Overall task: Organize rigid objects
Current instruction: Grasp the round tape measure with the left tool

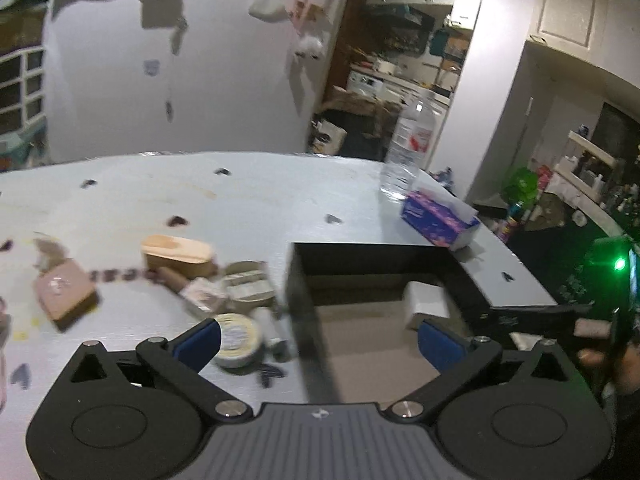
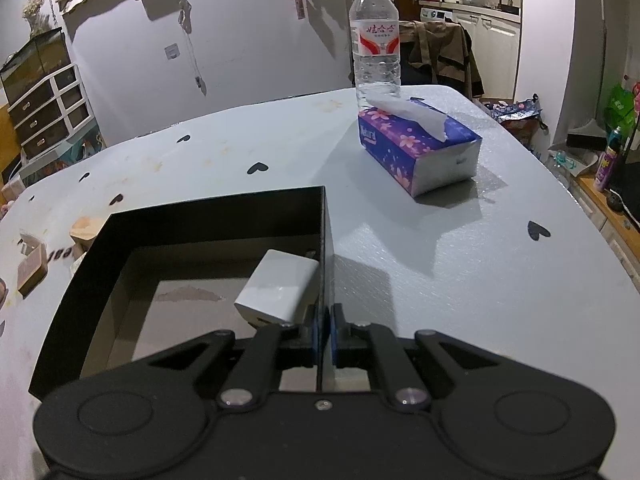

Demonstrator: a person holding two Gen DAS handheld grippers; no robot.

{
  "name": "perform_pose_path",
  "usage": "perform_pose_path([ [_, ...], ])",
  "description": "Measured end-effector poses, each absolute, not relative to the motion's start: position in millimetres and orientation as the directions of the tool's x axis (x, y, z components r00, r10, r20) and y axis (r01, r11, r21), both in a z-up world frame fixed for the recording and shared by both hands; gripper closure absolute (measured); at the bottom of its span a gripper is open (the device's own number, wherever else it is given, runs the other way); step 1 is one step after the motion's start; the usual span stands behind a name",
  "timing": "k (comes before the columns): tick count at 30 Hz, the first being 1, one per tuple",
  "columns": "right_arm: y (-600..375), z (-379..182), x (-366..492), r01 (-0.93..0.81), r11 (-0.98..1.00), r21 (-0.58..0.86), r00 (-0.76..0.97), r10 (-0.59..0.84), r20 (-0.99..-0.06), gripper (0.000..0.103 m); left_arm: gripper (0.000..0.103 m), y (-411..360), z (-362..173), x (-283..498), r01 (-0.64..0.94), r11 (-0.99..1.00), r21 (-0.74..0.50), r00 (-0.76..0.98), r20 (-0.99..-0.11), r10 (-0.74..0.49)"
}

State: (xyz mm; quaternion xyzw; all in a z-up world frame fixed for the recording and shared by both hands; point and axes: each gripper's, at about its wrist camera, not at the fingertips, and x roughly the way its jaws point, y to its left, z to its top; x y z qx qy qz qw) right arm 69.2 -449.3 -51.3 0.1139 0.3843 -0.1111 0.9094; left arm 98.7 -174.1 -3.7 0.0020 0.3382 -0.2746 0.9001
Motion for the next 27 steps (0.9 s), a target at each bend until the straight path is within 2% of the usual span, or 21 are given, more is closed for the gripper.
perform_pose_path([
  [15,-454,-52,55,0.308,0.940,0.146,0.688,-0.115,-0.716,0.096,0.002,-113,-56,106,0.402,0.909,-0.108,0.709,-0.592,-0.384],
  [22,-454,-52,56,0.317,0.937,0.149,0.686,-0.118,-0.718,0.096,0.019,-136,-74,124,0.471,0.879,-0.072,0.683,-0.602,-0.415],
  [27,-454,-52,56,0.319,0.936,0.147,0.684,-0.120,-0.720,0.096,0.021,-154,-88,142,0.518,0.855,-0.040,0.654,-0.625,-0.426],
])
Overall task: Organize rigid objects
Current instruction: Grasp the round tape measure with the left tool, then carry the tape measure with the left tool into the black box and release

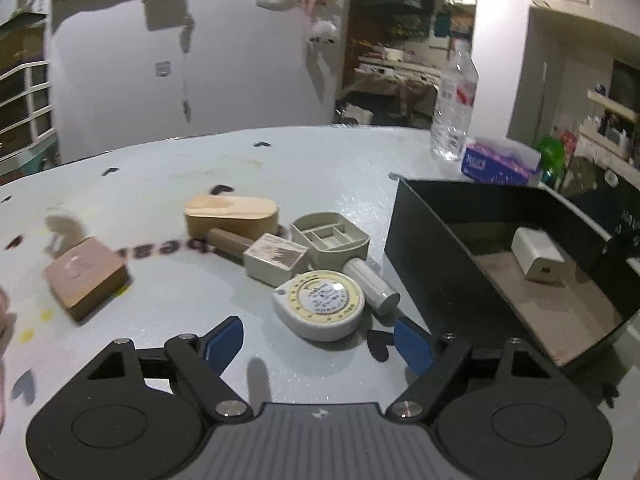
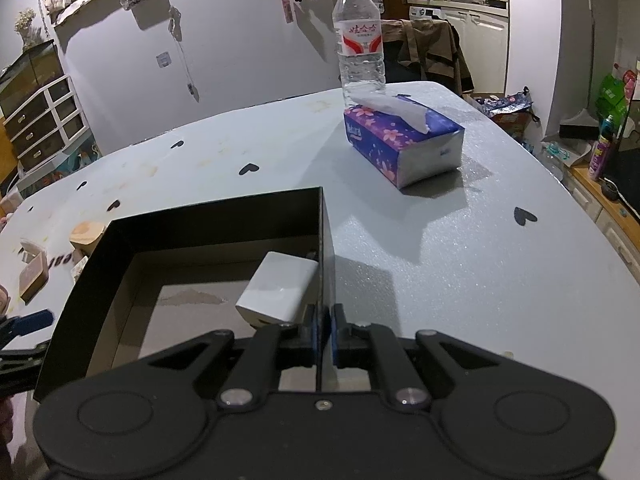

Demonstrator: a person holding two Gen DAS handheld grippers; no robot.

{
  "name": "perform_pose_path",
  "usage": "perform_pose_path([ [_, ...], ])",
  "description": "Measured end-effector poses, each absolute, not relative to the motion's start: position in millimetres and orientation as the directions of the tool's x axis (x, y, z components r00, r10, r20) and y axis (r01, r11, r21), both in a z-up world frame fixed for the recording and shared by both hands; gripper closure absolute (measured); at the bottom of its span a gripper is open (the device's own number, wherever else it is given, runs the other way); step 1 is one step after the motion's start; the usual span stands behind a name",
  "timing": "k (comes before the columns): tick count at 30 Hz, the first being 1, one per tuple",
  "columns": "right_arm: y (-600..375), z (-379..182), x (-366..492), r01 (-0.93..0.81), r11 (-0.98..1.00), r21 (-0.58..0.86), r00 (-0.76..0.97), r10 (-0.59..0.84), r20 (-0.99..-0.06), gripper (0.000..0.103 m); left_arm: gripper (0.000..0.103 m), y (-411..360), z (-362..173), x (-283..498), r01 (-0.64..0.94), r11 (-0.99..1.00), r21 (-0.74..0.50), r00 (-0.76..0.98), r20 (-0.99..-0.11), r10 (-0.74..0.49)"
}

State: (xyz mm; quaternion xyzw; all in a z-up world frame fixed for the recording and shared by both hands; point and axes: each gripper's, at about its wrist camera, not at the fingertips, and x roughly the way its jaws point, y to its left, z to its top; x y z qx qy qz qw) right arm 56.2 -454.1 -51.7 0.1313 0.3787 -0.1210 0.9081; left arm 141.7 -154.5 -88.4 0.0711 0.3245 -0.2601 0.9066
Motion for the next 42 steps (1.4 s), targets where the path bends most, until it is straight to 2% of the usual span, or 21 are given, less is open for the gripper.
perform_pose_path([
  [9,-454,-51,57,0.323,0.935,0.148,0.682,-0.121,-0.721,0.096,0.026,-170,-100,170,0.520,0.854,0.010,0.656,-0.645,-0.391],
  [13,-454,-52,57,0.325,0.934,0.149,0.681,-0.121,-0.722,0.096,0.042,-173,-100,169,0.539,0.842,0.012,0.656,-0.632,-0.412],
  [22,-454,-52,57,0.324,0.934,0.149,0.681,-0.121,-0.722,0.096,0.042,-166,-97,164,0.504,0.863,-0.001,0.665,-0.638,-0.389],
  [28,-454,-52,57,0.321,0.936,0.147,0.681,-0.120,-0.722,0.096,0.042,-153,-81,146,0.496,0.867,-0.037,0.679,-0.606,-0.414],
  [36,-454,-51,56,0.319,0.936,0.145,0.681,-0.120,-0.722,0.096,0.042,-166,-31,113,0.594,0.799,-0.094,0.651,-0.527,-0.547],
  [42,-454,-51,57,0.320,0.936,0.146,0.681,-0.120,-0.722,0.096,0.042,-209,-21,99,0.700,0.704,-0.117,0.552,-0.537,-0.638],
])
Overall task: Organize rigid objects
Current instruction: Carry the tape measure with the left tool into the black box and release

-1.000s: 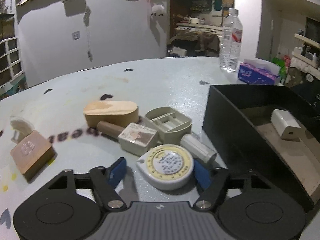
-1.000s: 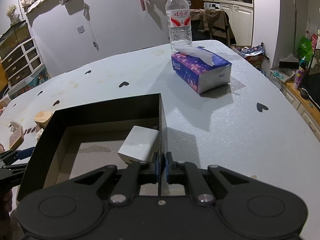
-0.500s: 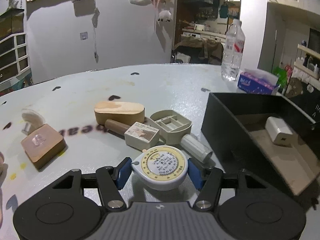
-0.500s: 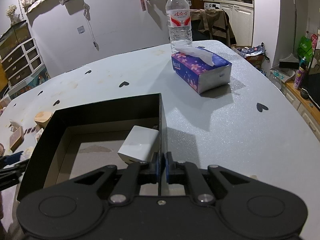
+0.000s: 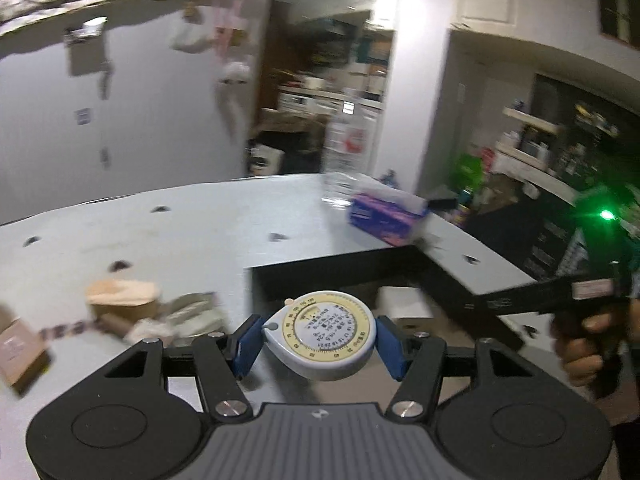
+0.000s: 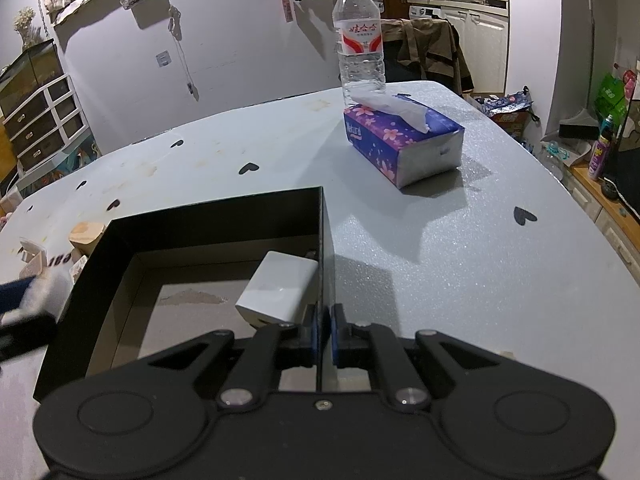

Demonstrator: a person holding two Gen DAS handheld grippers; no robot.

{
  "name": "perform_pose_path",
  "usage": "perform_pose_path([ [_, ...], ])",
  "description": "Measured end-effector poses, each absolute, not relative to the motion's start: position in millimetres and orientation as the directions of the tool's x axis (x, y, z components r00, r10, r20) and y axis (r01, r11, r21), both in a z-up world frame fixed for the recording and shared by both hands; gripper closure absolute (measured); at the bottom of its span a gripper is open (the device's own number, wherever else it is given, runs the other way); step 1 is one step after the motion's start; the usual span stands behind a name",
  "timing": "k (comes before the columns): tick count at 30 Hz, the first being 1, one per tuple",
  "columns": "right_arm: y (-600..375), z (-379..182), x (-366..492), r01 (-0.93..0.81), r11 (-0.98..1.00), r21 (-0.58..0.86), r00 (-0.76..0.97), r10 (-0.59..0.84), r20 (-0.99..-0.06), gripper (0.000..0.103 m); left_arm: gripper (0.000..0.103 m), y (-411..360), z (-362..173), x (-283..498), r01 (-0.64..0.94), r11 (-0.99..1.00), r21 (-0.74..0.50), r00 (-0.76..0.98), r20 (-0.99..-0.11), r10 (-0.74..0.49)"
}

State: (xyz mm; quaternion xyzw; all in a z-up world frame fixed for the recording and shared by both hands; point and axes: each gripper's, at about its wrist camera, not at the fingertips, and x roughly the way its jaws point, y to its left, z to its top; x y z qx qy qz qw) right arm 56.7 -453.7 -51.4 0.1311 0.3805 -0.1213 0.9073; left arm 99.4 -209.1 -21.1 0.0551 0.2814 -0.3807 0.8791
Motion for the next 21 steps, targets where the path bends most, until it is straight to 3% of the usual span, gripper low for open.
perform_pose_path([
  [9,-455,-51,57,0.322,0.934,0.157,0.682,-0.113,-0.723,0.096,0.042,-282,-46,106,0.769,0.613,-0.180,0.371,-0.655,-0.658],
  [21,-456,-52,57,0.323,0.932,0.166,0.683,-0.109,-0.722,0.095,0.042,-321,-73,120,0.754,0.616,-0.229,0.307,-0.707,-0.638],
])
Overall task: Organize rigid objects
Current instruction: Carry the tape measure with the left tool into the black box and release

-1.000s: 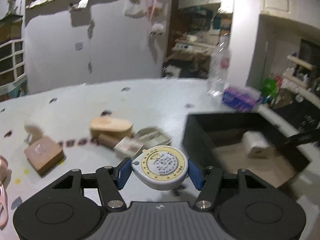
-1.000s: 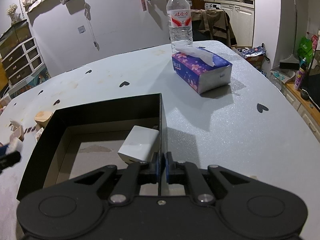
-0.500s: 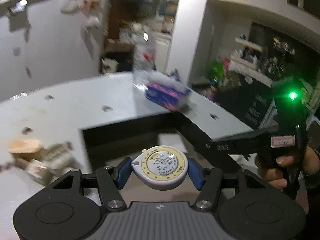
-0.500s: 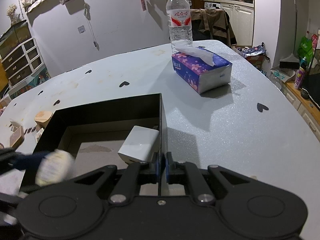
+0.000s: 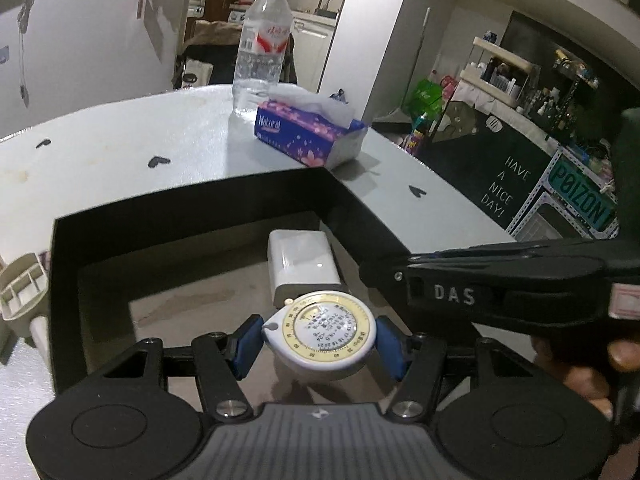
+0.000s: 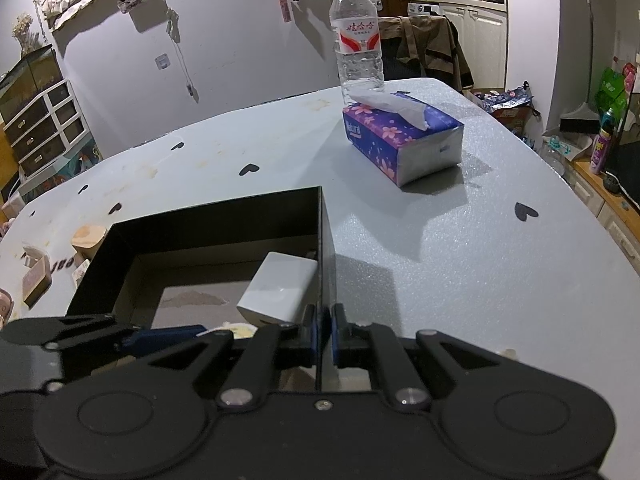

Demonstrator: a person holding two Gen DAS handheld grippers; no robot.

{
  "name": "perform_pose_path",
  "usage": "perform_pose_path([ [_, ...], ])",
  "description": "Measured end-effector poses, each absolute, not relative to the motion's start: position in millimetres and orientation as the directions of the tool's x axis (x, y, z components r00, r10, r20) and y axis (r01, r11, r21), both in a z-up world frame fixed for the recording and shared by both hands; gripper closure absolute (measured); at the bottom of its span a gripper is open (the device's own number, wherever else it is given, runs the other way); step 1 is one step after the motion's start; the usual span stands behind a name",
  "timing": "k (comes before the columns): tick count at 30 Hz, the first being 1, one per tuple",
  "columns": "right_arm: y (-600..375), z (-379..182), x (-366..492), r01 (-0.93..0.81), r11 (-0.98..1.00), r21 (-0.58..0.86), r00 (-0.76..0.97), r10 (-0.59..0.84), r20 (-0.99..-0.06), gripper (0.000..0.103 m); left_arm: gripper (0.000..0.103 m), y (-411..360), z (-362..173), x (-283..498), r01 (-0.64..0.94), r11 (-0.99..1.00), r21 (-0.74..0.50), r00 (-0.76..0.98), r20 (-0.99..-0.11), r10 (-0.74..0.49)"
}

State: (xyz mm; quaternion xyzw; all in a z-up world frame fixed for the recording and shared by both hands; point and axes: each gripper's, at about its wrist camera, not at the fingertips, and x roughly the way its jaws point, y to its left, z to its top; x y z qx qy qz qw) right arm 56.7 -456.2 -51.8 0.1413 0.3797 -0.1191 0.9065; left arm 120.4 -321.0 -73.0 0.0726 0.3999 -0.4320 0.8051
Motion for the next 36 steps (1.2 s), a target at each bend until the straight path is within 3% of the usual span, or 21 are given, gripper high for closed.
perform_pose_path([
  [12,-456,-52,56,0.324,0.931,0.171,0.684,-0.105,-0.722,0.095,0.041,-332,-78,122,0.735,0.624,-0.265,0.283,-0.716,-0.638],
  [17,-457,-52,56,0.325,0.930,0.174,0.684,-0.104,-0.722,0.095,0.023,-330,-76,118,0.737,0.628,-0.249,0.291,-0.722,-0.628],
  [36,-457,-52,56,0.327,0.928,0.177,0.685,-0.104,-0.721,0.095,0.004,-313,-53,92,0.777,0.597,-0.201,0.322,-0.688,-0.651],
])
